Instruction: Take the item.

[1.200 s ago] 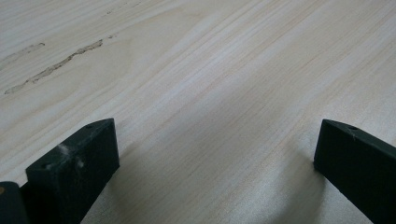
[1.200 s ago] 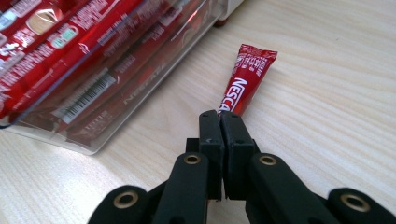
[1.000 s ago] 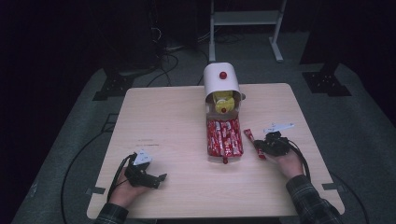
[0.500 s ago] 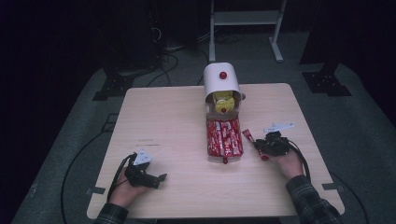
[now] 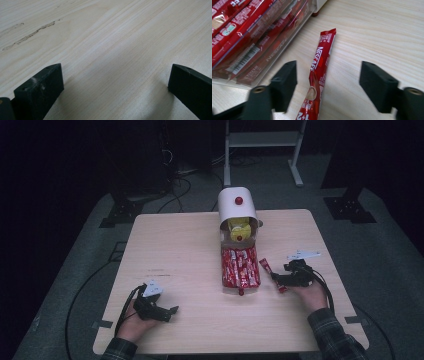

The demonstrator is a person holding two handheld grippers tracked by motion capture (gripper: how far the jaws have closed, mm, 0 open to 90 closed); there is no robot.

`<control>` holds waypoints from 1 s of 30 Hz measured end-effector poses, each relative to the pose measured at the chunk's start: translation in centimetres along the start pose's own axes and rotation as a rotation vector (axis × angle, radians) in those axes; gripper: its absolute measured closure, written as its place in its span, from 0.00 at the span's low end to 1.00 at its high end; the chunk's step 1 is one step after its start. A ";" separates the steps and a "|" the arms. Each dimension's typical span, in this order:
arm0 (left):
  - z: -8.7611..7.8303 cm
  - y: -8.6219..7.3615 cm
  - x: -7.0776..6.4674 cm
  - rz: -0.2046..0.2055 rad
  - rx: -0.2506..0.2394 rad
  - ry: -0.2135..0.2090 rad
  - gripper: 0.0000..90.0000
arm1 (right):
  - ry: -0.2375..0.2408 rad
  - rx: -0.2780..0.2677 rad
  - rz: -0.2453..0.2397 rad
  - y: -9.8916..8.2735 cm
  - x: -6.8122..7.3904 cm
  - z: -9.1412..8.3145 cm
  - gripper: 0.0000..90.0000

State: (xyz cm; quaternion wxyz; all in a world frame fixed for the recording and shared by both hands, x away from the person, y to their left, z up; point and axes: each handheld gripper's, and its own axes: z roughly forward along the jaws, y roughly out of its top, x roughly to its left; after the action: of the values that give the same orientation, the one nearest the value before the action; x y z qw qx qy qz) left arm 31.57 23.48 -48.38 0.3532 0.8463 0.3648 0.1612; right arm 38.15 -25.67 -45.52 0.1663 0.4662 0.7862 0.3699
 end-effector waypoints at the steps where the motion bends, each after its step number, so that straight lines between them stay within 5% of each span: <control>1: 0.0 0.0 0.0 0.001 0.000 0.001 0.00 | 0.005 -0.003 0.008 0.0 0.0 -0.1 0.25; 14: 0.0 0.0 0.0 0.001 0.001 0.001 0.00 | -0.001 -0.016 0.035 -0.2 0.6 -1.1 0.02; 30: 0.0 0.0 0.0 0.000 0.001 0.001 0.00 | -0.054 -0.016 0.017 -2.4 0.9 -2.6 0.02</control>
State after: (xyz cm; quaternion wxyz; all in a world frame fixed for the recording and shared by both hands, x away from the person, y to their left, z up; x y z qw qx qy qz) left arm 31.53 23.49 -48.38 0.3526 0.8464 0.3649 0.1616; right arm 34.66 -26.66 -45.50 0.1881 0.4813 0.7745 0.3649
